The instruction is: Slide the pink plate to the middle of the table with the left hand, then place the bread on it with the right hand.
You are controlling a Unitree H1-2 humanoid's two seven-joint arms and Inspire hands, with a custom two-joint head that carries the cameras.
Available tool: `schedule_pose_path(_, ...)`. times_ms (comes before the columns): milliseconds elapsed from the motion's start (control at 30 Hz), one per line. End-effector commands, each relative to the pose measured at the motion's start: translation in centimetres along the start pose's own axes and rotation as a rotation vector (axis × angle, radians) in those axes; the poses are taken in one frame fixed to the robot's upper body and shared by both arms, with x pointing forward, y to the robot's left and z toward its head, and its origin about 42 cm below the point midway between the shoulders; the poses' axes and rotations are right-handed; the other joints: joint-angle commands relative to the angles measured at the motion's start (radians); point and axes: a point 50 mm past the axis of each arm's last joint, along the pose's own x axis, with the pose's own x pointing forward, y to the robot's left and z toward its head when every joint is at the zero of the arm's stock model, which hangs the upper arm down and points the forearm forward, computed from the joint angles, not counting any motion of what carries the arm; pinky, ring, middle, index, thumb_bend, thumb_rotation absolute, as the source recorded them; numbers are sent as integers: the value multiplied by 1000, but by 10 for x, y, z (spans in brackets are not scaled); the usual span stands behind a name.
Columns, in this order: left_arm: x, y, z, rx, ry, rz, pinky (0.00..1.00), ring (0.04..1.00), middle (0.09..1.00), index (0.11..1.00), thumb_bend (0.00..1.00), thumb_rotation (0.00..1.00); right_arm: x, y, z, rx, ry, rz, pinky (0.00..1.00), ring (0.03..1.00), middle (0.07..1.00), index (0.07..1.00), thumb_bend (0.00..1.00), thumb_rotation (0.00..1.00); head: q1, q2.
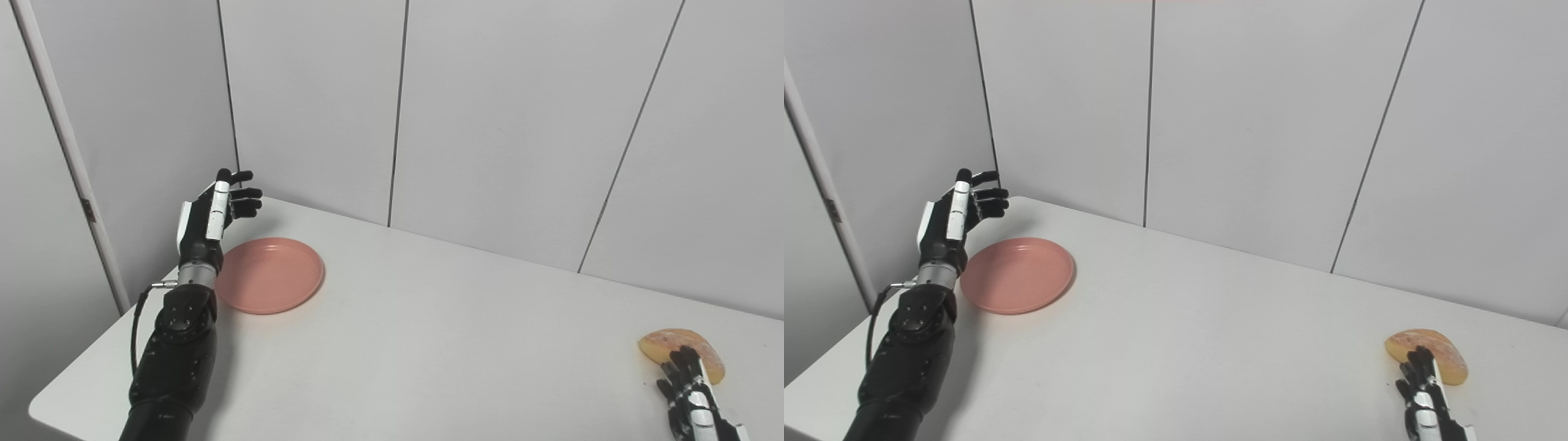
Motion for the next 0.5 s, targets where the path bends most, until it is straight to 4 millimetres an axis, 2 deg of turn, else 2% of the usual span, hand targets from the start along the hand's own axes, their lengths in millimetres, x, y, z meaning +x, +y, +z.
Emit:
schedule_pose_path(0, 27, 5, 35, 9, -133, -3, 594, 587, 605, 667, 756, 1000, -25, 5, -24, 44, 63, -14, 1000, 1000, 1000, 1000, 573, 936, 0, 1)
schedule_pose_path(467, 54, 21, 19, 165, -51, 26, 625, 616, 631, 700, 739, 1000, -27, 4, -23, 31, 56, -4, 1000, 1000, 1000, 1000, 562, 959, 23, 2)
